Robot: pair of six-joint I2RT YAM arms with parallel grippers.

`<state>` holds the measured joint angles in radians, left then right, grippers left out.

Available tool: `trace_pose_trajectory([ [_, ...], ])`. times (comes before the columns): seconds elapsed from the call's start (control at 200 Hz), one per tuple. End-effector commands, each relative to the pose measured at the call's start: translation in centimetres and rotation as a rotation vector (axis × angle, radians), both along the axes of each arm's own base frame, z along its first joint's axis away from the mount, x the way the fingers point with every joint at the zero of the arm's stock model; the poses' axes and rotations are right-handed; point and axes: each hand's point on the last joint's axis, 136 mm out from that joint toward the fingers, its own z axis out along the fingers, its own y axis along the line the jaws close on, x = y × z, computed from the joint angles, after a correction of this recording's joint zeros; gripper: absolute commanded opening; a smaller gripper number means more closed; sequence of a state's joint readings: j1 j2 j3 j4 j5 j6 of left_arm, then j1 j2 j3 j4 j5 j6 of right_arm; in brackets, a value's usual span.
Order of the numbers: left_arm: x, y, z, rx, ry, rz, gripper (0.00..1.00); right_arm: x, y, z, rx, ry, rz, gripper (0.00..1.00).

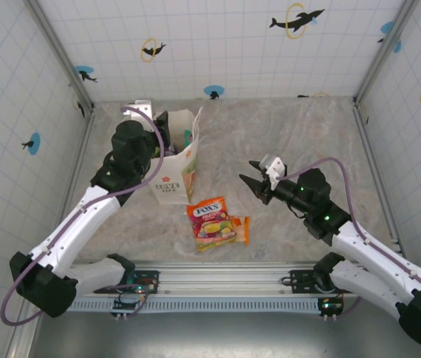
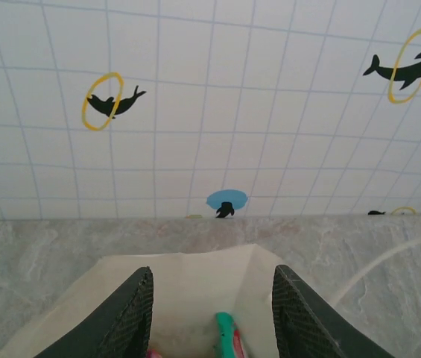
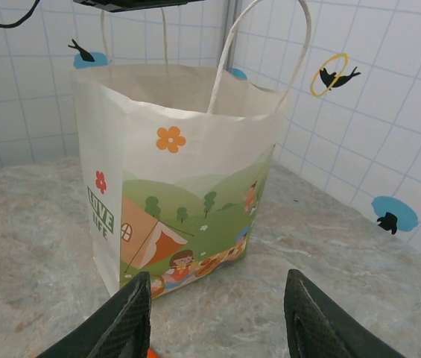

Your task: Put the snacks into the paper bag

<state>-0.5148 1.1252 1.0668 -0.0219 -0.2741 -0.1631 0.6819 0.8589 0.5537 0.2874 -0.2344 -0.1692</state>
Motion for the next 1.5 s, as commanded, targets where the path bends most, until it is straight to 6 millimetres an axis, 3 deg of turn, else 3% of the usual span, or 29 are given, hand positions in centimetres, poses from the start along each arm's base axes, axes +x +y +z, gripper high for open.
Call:
trace_pose_trajectory([
  [0.0, -0.7, 1.1, 2.8, -0.047, -0.028, 0.031, 0.47, -0.2, 0.4, 0.0, 0.012, -0.01, 0.018, 0.49],
  [0.16, -1.5, 0.9, 2.8, -0.035, 0.054, -0.001, 0.49, 0.0, 0.6, -0.6, 0.013, 0.027, 0.014, 0.49],
  [0.325, -3.4, -0.4, 0.1, -0.014, 0.191, -0.106, 0.5, 0.6, 1.0, -2.3, 0.035, 0.195, -0.01, 0.5],
  [0.53, -6.5, -2.5, -4.5, -0.031, 0.298, -0.29, 0.52, 0.2, 1.4, -6.8, 0.085, 0.505, -0.045, 0.48],
  [0.811, -10.5, -4.8, -7.7, -0.004, 0.376, -0.525, 0.53, -1.6, 0.8, -12.6, 0.047, 0.852, -0.119, 0.48],
  [0.831, -10.8, -4.8, -9.0, 0.0, 0.404, -0.532, 0.53, -1.8, 0.8, -13.0, 0.044, 0.875, -0.12, 0.47],
  [0.901, -11.6, -4.9, -10.1, -0.004, 0.427, -0.56, 0.53, -2.6, 1.0, -14.6, 0.032, 0.966, -0.121, 0.46],
  [1.116, -14.4, -5.4, -12.3, -0.025, 0.487, -0.663, 0.51, -4.0, 2.6, -16.8, -0.018, 1.11, -0.079, 0.47],
  [1.306, -13.6, -3.4, -11.5, -0.001, 0.454, -0.535, 0.53, -3.4, 4.2, -17.5, -0.043, 1.166, -0.063, 0.5],
  [1.496, -11.6, -2.2, -7.0, 0.015, 0.308, -0.432, 0.58, -2.7, 5.3, -18.2, -0.068, 1.183, -0.064, 0.52],
])
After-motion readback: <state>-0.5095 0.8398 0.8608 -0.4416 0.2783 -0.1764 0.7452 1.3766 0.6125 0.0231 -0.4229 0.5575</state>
